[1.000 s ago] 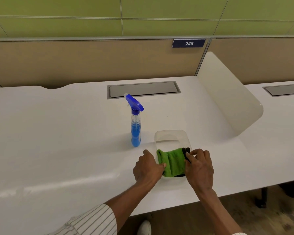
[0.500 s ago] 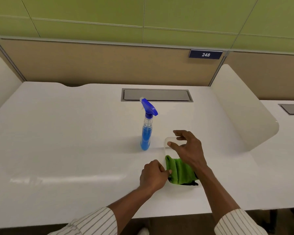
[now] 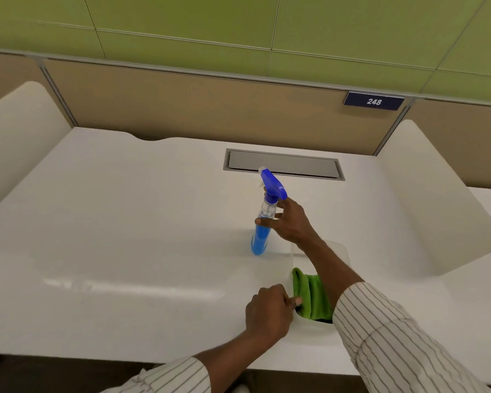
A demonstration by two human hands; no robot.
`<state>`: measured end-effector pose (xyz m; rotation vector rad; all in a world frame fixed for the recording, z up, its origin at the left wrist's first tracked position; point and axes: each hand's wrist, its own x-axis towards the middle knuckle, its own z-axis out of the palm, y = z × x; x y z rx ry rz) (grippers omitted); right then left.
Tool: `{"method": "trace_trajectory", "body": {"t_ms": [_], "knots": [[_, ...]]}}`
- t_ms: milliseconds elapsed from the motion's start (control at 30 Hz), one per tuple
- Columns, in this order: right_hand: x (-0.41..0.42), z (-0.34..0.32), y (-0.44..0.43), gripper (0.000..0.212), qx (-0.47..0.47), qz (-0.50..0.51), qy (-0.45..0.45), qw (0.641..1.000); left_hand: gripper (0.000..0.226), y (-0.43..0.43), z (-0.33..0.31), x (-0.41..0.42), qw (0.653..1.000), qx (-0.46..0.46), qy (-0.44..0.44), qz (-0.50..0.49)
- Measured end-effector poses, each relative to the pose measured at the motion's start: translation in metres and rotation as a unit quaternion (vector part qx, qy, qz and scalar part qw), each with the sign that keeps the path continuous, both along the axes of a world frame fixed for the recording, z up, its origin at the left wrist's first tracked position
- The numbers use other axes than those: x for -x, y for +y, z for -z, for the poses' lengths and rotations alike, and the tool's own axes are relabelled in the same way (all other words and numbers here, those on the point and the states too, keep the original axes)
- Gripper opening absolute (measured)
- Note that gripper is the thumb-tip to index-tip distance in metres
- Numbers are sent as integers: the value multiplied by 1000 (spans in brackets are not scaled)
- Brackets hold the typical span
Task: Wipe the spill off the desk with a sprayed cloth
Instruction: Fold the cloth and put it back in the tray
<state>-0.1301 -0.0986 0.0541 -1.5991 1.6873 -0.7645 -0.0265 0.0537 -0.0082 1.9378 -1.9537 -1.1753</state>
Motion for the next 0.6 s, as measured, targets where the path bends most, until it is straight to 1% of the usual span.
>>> {"method": "trace_trajectory", "body": {"t_ms": [133, 200, 300, 400, 467, 600], "knots": [[-7, -1, -7, 54, 1, -17, 22, 1000, 36, -3, 1, 1, 1000, 12, -19, 10], [-9, 0, -8, 49, 12, -9, 40, 999, 38, -4, -1, 1, 1000, 12, -20, 7], [-6, -2, -2, 51, 36, 30, 50, 998, 41, -7, -6, 0, 1000, 10, -20, 2], [5, -13, 6, 53, 88, 76, 64, 991, 42, -7, -8, -2, 1000, 0, -17, -1], [15, -31, 16, 58, 131, 116, 79, 981, 42, -7, -9, -2, 1000, -7, -10, -3], [41, -75, 47, 62, 221, 201, 103, 949, 41, -9, -10, -3, 1000, -16, 1, 0]]}}
